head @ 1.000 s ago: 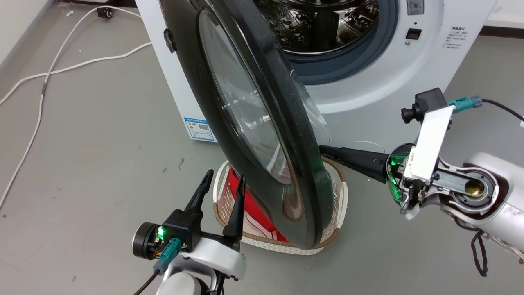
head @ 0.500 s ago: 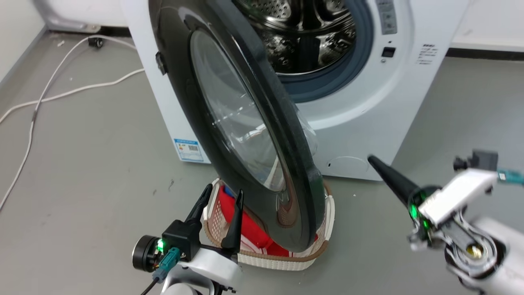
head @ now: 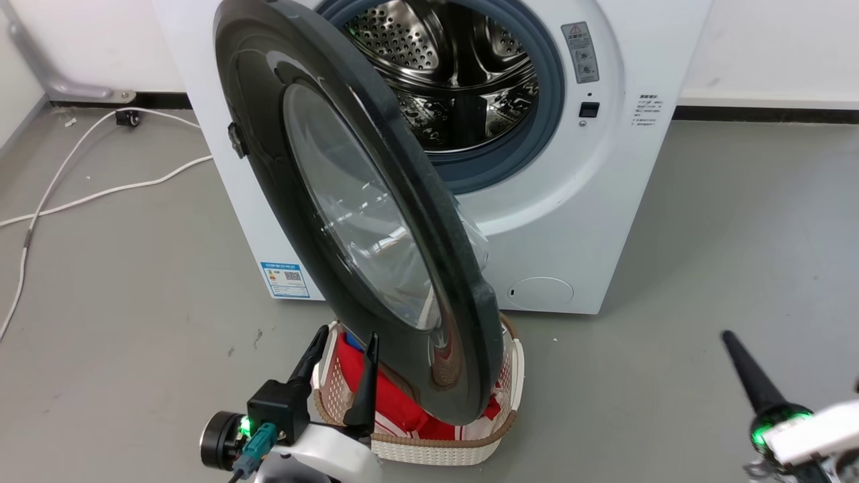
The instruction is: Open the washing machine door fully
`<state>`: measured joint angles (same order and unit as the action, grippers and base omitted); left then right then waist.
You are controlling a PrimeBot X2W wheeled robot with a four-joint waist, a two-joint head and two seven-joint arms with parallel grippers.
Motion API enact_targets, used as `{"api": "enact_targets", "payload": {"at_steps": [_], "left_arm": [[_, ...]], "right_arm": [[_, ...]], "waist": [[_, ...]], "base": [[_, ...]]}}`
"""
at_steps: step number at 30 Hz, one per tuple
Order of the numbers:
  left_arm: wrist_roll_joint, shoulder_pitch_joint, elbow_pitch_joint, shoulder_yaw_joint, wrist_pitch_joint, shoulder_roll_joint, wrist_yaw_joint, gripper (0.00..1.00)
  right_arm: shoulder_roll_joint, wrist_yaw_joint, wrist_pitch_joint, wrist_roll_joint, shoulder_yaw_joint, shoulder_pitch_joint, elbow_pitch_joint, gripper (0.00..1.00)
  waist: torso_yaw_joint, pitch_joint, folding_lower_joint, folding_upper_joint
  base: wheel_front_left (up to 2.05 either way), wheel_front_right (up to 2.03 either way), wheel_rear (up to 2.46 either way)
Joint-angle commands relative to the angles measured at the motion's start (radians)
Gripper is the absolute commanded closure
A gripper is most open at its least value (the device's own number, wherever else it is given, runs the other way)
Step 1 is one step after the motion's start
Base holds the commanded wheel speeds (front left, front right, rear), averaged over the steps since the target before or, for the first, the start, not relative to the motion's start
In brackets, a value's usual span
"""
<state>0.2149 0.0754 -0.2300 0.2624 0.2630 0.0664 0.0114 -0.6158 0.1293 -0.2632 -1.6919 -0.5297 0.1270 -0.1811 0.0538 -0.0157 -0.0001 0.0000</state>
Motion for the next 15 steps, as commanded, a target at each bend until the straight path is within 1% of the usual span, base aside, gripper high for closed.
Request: {"api": "enact_targets", "payload": {"at_steps": [1, 2, 3, 4, 8, 11, 12, 15], "left_arm": [[0.000, -0.013, 0.000, -0.005, 0.003, 0.006, -0.002, 0.00], [0.001, -0.012, 0.000, -0.007, 0.003, 0.006, -0.002, 0.00], [0.001, -0.013, 0.001, -0.008, 0.003, 0.007, -0.002, 0.00], [0.001, -0.014, 0.001, -0.010, 0.003, 0.008, -0.002, 0.00], [0.001, -0.014, 0.003, -0.017, 0.003, 0.010, -0.004, 0.00], [0.001, -0.016, 0.005, -0.023, 0.003, 0.013, -0.008, 0.00], [0.001, -0.016, 0.005, -0.023, 0.003, 0.013, -0.008, 0.00], [0.000, -0.019, 0.006, -0.027, 0.003, 0.016, -0.010, 0.00]], "right_arm": [[0.032, 0.003, -0.001, 0.103, 0.070, -0.045, -0.010, 0.51], [0.058, 0.003, -0.001, 0.168, 0.120, -0.067, -0.008, 0.17], [0.077, 0.003, -0.001, 0.245, 0.170, -0.091, -0.007, 0.05], [0.095, 0.003, -0.001, 0.325, 0.220, -0.111, -0.007, 0.00], [0.199, 0.002, -0.001, 0.632, 0.395, -0.190, 0.024, 0.00], [0.274, 0.003, 0.001, 0.841, 0.498, -0.233, 0.077, 0.00], [0.274, 0.003, 0.001, 0.841, 0.498, -0.233, 0.077, 0.00], [0.349, 0.003, 0.044, 1.045, 0.587, -0.267, 0.152, 0.00]], "waist": [[-0.004, -0.004, 0.0001, 0.0000], [-0.006, -0.005, 0.0001, 0.0000], [-0.008, -0.007, 0.0001, 0.0000], [-0.009, -0.008, 0.0001, 0.0000], [-0.015, -0.012, 0.0001, 0.0000], [-0.019, -0.015, 0.0001, 0.0000], [-0.019, -0.015, 0.0001, 0.0000], [-0.022, -0.016, 0.0001, 0.0000]], "base": [[0.00, 0.00, 0.00], [0.00, 0.00, 0.00], [0.00, 0.00, 0.00], [0.00, 0.00, 0.00], [0.00, 0.00, 0.00], [0.00, 0.00, 0.00], [0.00, 0.00, 0.00], [0.00, 0.00, 0.00]]}}
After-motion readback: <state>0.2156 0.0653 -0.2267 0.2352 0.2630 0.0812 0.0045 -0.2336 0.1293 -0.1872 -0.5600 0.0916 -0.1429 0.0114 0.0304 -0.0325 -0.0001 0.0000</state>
